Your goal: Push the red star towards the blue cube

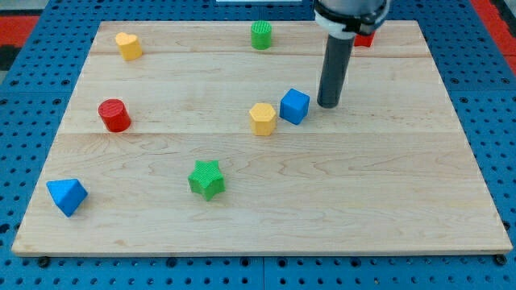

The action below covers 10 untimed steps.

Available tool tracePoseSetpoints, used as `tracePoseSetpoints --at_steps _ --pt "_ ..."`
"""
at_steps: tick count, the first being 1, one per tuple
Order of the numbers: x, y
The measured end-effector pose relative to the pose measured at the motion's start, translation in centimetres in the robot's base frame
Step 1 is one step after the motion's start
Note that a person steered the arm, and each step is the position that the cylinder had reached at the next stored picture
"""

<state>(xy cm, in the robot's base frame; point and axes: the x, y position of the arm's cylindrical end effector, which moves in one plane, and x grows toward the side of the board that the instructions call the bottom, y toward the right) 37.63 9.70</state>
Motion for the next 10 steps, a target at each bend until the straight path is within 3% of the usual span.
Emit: tracePoseSetpoints --at_steps 2,4,6,7,9,10 --pt "1.0 -3.2" --pt "-2.6 -2.2" --pt "-2.0 9.3" --pt "-2.2 12.1" --pt "-8.7 17.1" --pt "-15.1 15.7"
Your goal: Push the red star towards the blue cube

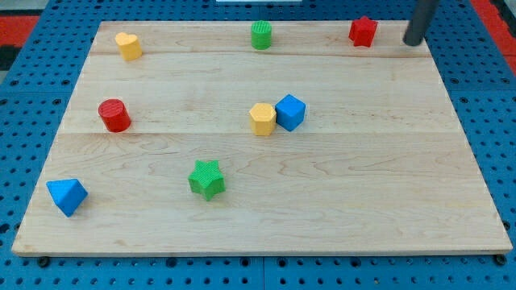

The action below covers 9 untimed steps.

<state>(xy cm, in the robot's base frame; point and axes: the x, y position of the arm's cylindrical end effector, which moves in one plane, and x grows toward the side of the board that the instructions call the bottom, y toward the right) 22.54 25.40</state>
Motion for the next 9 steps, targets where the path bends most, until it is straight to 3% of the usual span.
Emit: tracePoseSetpoints --at_steps 1,6,8,9 --pt "-3.4 -0.2" --pt "-0.2 -12.9" --pt "2.5 -7.8" --pt "4.8 -8.6"
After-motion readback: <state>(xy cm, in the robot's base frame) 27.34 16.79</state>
